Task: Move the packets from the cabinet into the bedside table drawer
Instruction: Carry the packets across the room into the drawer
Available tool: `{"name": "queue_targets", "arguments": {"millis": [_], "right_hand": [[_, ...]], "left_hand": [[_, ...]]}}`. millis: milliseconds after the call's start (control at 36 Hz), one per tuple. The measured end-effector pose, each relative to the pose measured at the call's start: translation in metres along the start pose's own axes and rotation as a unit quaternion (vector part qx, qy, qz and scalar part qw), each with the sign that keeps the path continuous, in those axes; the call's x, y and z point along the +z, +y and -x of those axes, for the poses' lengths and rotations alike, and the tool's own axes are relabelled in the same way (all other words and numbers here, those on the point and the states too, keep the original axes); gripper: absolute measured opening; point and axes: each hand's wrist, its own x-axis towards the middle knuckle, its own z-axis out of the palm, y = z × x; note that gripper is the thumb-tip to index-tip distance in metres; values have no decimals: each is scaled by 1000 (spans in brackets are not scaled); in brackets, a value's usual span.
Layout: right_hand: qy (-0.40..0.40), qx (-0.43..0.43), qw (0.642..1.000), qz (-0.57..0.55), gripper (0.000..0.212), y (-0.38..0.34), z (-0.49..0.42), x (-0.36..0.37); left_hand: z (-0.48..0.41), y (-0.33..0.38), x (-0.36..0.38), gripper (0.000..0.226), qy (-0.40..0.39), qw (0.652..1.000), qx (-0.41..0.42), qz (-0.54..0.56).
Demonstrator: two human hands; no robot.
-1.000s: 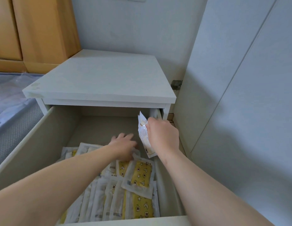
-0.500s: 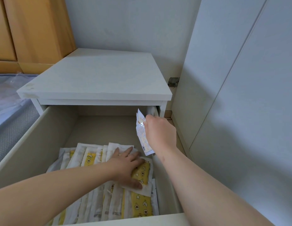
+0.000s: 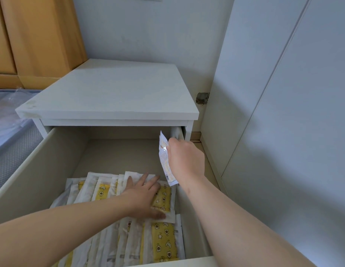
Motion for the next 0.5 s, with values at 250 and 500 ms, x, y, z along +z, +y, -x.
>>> {"name": "queue_targets", "arguments": {"millis": [250,500], "right_hand": [[5,-13,1000,-3,16,0,1,-1],[12,-13,1000,16,16,-1,4,-2]], "left_hand": [[0,5,3,107,23,998,-38,44],[-3,6,9,75,73,994,-74,40]]}}
